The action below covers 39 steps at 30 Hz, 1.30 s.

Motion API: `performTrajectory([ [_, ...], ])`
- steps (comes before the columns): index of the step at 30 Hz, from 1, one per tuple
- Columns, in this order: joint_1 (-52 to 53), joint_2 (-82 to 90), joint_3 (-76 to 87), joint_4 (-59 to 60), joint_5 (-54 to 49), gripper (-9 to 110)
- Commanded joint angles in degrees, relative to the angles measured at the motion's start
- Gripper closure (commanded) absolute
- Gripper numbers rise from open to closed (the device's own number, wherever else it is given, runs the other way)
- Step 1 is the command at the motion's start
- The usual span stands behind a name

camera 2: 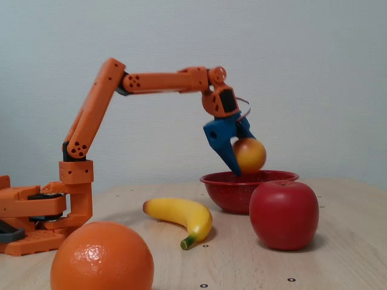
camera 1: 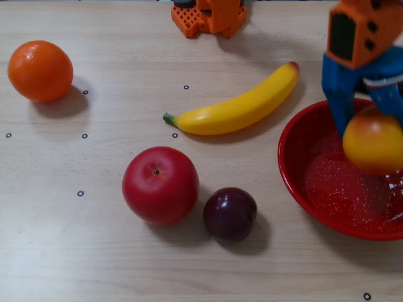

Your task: Put peach in the red bowl.

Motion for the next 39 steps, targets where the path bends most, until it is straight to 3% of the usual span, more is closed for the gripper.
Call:
performTrajectory([
  [1,0.2,1.8,-8.3,-0.7,-3.2,102],
  [12,1.7,-5.1,-9.8,1.3,-9.3,102],
  [17,2.2,-6.5,-9.8,5.4,-12.6,70],
  [22,2.5,-7.1,-9.8,7.1,-12.9,61],
  [27,2.4,-7.1,-9.8,6.9,-13.3,57],
  [39,3.6,-0.6,-9.7,5.4,-12.9,60],
])
